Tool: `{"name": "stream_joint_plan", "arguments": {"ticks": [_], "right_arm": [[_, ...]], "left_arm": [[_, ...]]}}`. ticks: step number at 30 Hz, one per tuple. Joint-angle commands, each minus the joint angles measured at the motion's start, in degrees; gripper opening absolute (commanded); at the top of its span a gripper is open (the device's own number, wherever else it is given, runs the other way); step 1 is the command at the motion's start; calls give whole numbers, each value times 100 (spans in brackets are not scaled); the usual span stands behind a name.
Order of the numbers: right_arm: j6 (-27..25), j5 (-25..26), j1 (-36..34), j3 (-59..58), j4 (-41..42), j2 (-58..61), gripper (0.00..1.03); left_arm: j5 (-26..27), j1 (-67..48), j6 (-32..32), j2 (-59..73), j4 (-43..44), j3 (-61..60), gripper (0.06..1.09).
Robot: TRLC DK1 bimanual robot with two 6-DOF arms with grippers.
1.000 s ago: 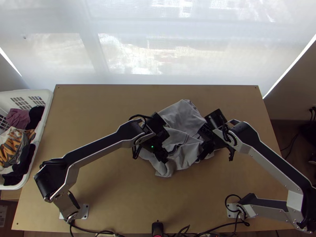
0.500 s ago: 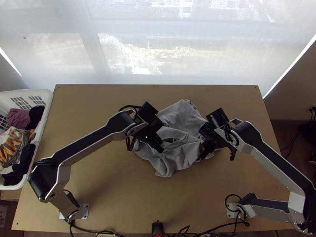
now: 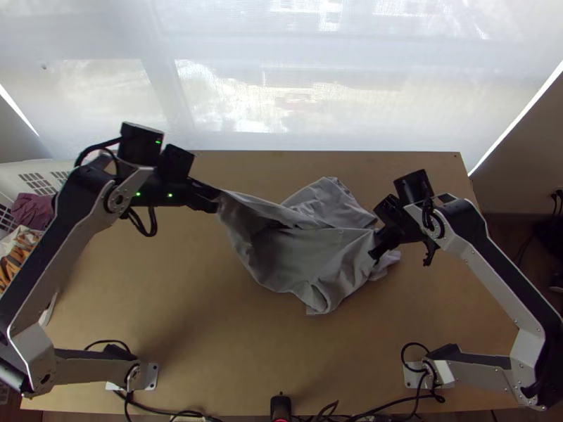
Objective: Fold the t-shirt
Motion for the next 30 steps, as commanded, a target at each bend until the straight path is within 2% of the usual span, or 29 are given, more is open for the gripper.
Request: {"name": "stream_joint_plan", "arguments": {"ticks": [1,5,10,12,14,18,19,21,23,30], "right_arm": [[-219,-3,-636,711,276,638,3],[-263,-12,-873,1072,276,1016,3],[-228,-47,-785,676,558,1078,4],[-140,-74,-636,492,619,1060,21],[-25,-109,-460,342,637,1016,32],[168,-109,-161,140,663,788,76],[177,-109,-126,114,663,717,81],[185,-118,-20,43,654,524,84],[203,-118,24,17,601,313,92],[203,-179,489,518,-269,-373,92]], "left_arm": [[-2,994,-38,-816,-66,-304,9],[6,1459,-38,-1220,-127,-577,9],[24,1749,-3,-1712,-119,-1297,9],[33,1749,-3,-1844,-110,-1535,9],[33,1741,-21,-1923,-66,-1710,9],[33,1741,-74,-1915,119,-1860,9],[24,1749,-82,-1888,224,-1851,9],[24,1785,-91,-1748,382,-1693,9],[24,1820,-100,-1519,391,-1438,9],[15,1925,-232,-1080,927,-1227,9]]}}
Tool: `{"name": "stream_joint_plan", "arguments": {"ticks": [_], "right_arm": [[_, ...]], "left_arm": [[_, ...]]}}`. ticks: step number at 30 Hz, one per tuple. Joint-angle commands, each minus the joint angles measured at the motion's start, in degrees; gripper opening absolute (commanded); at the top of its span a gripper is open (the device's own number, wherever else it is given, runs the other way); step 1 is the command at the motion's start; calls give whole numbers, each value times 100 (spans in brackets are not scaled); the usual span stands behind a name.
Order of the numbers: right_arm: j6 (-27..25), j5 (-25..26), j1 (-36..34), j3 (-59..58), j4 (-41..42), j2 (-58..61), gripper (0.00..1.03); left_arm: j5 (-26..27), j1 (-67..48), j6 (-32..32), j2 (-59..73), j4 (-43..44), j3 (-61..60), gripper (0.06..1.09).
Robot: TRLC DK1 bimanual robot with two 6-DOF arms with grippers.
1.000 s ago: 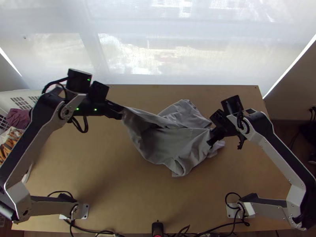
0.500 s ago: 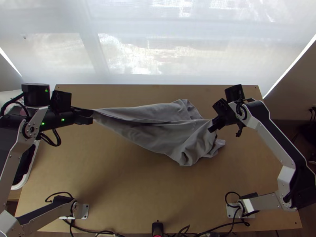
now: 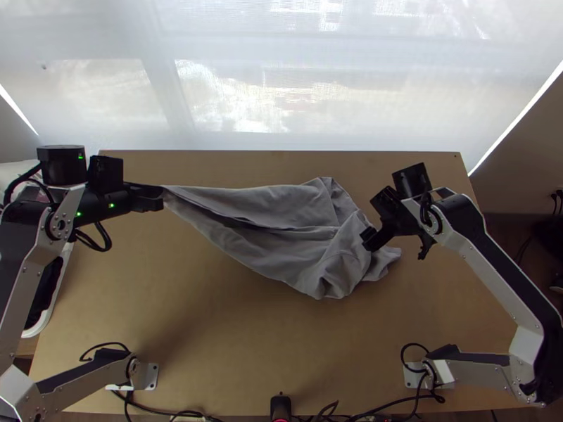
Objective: Fold the t-shirt
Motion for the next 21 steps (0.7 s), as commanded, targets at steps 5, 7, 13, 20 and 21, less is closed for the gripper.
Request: {"name": "stream_joint_plan", "arguments": {"ticks": [5,7,13,20,21], "right_arm": [[44,-55,1175,-303,-1029,-1024,92],[105,-55,1571,-698,-1047,-1165,92],[149,-99,2406,-1313,-1073,-1235,92],[167,-160,3250,-1243,-985,-743,92],[175,-178,3373,-1243,-950,-646,92]], "left_arm": [[-106,249,-114,695,660,491,9],[-106,355,-114,888,721,719,9],[-132,522,-123,1249,906,1000,9],[-229,460,-184,1477,1011,1036,9],[-237,452,-211,1503,1020,1027,9]]}}
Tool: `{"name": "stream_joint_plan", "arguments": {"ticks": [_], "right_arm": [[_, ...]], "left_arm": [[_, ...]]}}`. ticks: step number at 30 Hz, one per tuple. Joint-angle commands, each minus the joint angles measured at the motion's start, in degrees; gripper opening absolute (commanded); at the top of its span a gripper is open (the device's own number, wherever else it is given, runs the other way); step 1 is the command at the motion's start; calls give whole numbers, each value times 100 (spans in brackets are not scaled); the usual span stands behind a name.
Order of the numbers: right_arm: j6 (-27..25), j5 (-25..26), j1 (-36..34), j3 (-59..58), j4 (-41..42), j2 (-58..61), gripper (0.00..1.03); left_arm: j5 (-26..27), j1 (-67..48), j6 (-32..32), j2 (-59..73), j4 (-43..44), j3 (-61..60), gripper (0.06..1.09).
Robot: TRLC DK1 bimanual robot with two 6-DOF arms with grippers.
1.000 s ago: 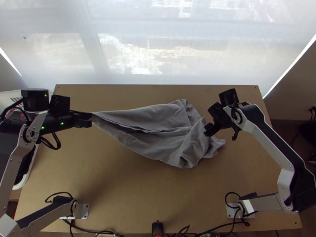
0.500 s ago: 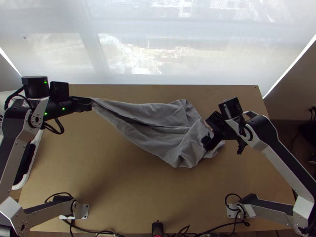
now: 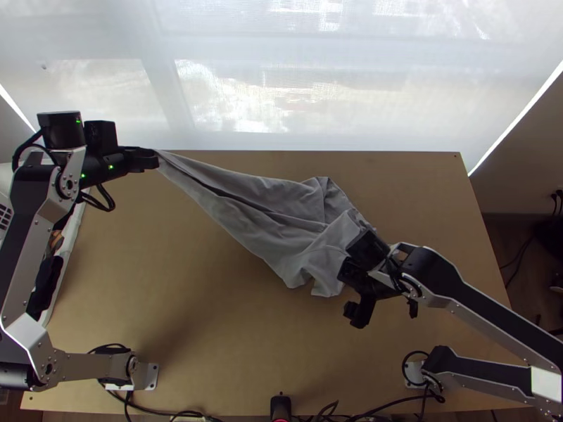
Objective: Fold the t-shirt
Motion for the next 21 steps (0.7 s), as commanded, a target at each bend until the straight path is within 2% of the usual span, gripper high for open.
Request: {"name": "stream_joint_plan", "arguments": {"ticks": [1,7,9,15,21], "right_arm": [[47,-88,932,-115,106,436,92],[11,-88,1283,-335,747,744,91],[-68,-9,1336,-537,1143,735,87],[-103,263,1143,-853,1820,753,87],[-454,624,800,-1398,2514,779,87]], "left_arm": [[-76,-14,-75,255,124,91,9],[-102,-14,-84,282,115,39,9],[-111,-14,-84,264,89,12,9],[-111,-5,-84,159,27,-41,9],[-102,-23,-84,141,1,-67,9]]}}
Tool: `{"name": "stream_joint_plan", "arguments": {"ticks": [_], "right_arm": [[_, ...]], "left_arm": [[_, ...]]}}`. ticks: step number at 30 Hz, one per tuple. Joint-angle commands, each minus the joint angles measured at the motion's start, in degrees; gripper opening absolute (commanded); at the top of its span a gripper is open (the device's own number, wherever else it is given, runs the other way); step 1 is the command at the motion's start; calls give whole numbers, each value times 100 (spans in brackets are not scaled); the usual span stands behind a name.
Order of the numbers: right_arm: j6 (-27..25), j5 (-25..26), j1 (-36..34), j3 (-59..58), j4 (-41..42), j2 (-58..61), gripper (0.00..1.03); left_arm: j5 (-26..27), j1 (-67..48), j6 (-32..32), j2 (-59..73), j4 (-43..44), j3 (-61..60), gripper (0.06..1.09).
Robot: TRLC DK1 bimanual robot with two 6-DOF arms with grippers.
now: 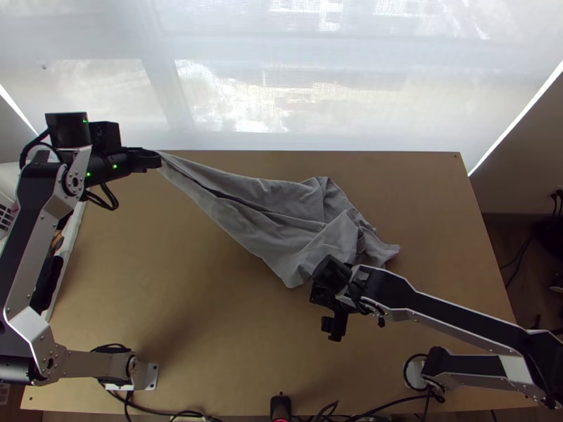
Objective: Fold the t-shirt
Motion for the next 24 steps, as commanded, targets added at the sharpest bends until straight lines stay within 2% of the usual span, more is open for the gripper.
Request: {"name": "stream_joint_plan", "arguments": {"ticks": [1,9,10,11,15,20,24], "right_arm": [[-324,399,-291,-590,832,58,87],[-728,1164,-449,-1100,2027,67,87],[-737,1234,-449,-1091,2132,67,84],[-737,1313,-449,-1073,2255,58,72],[-781,1331,-467,-933,2633,5,4],[-666,1375,-713,-608,2598,-162,3],[-526,1375,-950,-212,2088,-303,3]], "left_arm": [[1,-21,-1,-29,-47,-32,9],[1,-29,8,-100,-161,-32,9],[1,-29,17,-117,-179,-32,9],[1,-21,17,-126,-179,-41,9],[1,6,26,-161,-249,-41,9],[1,32,34,-267,-267,-120,9],[1,50,34,-363,-284,-190,9]]}}
